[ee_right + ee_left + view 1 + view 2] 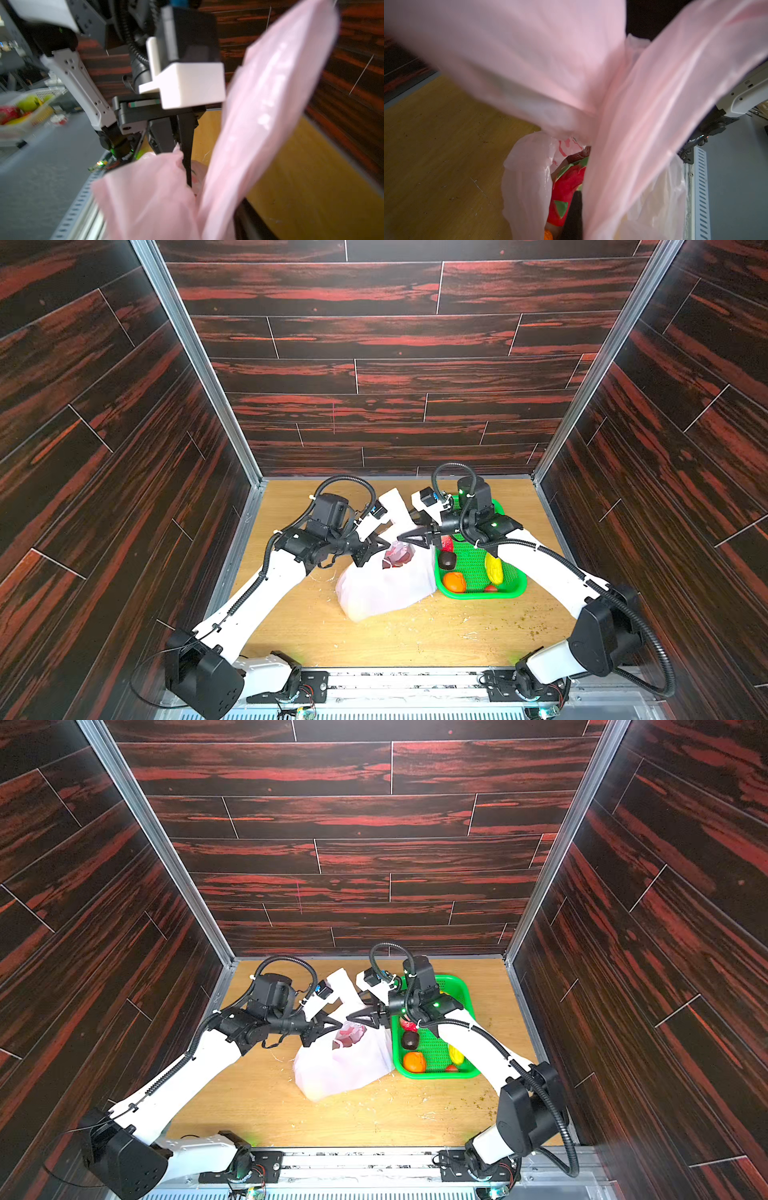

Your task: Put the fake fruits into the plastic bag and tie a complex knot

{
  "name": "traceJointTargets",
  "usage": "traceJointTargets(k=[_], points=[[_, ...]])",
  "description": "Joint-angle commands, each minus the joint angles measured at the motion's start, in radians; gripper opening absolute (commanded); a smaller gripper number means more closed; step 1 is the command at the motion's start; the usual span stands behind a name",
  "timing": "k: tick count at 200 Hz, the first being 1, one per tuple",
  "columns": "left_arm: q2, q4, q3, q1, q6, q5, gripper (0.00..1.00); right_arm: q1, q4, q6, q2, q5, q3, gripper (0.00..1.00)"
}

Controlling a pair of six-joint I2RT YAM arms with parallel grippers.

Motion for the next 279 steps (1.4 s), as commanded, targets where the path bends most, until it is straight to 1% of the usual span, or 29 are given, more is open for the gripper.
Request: traceJointTargets(k=[1, 21, 36, 48, 55, 78, 85, 100, 113, 125, 155, 170, 190, 217, 253, 279], points=[[-0.003, -0.018, 0.032, -0.004, 0.034, 0.003, 0.00, -0.002, -0.012, -0.007, 0.023, -0.037, 0.033, 0.40], [-0.003, -0.016, 0.034, -0.005, 0.025, 0.005, 0.00, -0.002, -0.014, -0.005, 0.018, -0.041, 0.033, 0.24], [-0.004, -0.013, 0.036, -0.004, 0.018, 0.002, 0.11, -0.002, -0.013, -0.006, 0.011, -0.040, 0.031, 0.09], [-0.013, -0.002, 0.032, -0.004, 0.005, -0.006, 0.15, -0.002, -0.015, -0.012, 0.002, -0.033, 0.027, 0.00], [-0.021, 0.009, 0.027, -0.004, -0.004, -0.015, 0.18, -0.002, -0.014, -0.015, -0.004, -0.026, 0.023, 0.00], [-0.077, 0.074, -0.007, -0.002, -0.060, -0.079, 0.23, -0.002, 0.024, -0.007, -0.031, 0.000, -0.003, 0.00], [-0.100, 0.102, -0.025, 0.000, -0.078, -0.095, 0.28, -0.002, 0.037, -0.004, -0.039, 0.003, -0.011, 0.00], [-0.153, 0.172, -0.064, 0.014, -0.117, -0.082, 0.39, -0.002, 0.050, -0.004, -0.047, 0.008, -0.021, 0.00], [-0.194, 0.260, -0.098, 0.037, -0.178, -0.043, 0.44, -0.002, 0.043, -0.012, -0.049, 0.007, -0.018, 0.00], [-0.219, 0.343, -0.120, 0.066, -0.254, -0.040, 0.50, -0.002, 0.038, -0.016, -0.050, 0.002, -0.016, 0.00], [-0.203, 0.485, -0.112, 0.159, -0.451, -0.020, 0.54, -0.002, 0.039, -0.015, -0.064, -0.008, -0.024, 0.00], [-0.171, 0.516, -0.096, 0.185, -0.526, -0.028, 0.56, -0.002, 0.046, -0.014, -0.074, -0.015, -0.029, 0.00], [-0.110, 0.518, -0.067, 0.188, -0.562, -0.041, 0.56, -0.001, 0.052, -0.012, -0.083, -0.028, -0.036, 0.00], [-0.032, 0.597, -0.059, 0.187, -0.616, -0.017, 0.57, 0.003, 0.059, -0.012, -0.090, -0.044, -0.041, 0.00], [0.048, 0.791, -0.072, 0.182, -0.690, 0.114, 0.58, 0.009, 0.059, -0.014, -0.096, -0.058, -0.045, 0.00], [0.092, 0.865, -0.062, 0.164, -0.703, 0.175, 0.59, 0.011, 0.058, -0.020, -0.100, -0.077, -0.045, 0.00]])
